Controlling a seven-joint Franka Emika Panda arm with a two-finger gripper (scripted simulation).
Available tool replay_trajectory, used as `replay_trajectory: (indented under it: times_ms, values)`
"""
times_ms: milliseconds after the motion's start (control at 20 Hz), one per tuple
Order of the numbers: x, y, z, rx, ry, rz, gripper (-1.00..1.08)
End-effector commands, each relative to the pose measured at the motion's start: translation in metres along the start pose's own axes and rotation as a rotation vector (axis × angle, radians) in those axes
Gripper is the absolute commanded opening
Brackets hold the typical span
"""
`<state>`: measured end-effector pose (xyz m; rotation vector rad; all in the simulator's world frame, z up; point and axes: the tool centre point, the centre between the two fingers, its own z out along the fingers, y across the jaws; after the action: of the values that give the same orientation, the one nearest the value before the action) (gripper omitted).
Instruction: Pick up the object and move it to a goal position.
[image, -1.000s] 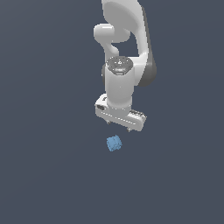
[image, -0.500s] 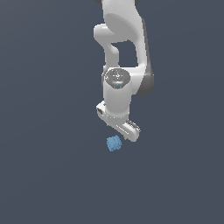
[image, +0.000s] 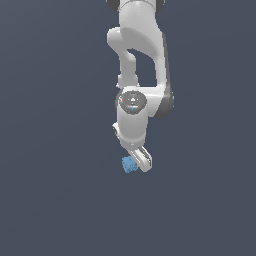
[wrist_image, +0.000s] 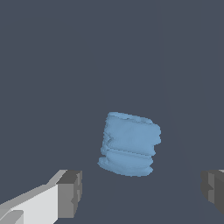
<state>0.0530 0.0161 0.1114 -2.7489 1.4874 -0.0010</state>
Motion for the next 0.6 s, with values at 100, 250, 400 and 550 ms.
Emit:
replay_trajectory:
  times_ms: [100,250,400,550]
  values:
    - [0.004,-0.001,0.01,-0.007,0.003,0.093,1.0]
    - [0.005,-0.001,0.014,-0.01,0.005,0.137,1.0]
    - [0.007,-0.001,0.018,-0.012,0.007,0.168,1.0]
    - [0.007,-0.001,0.019,-0.013,0.008,0.187,1.0]
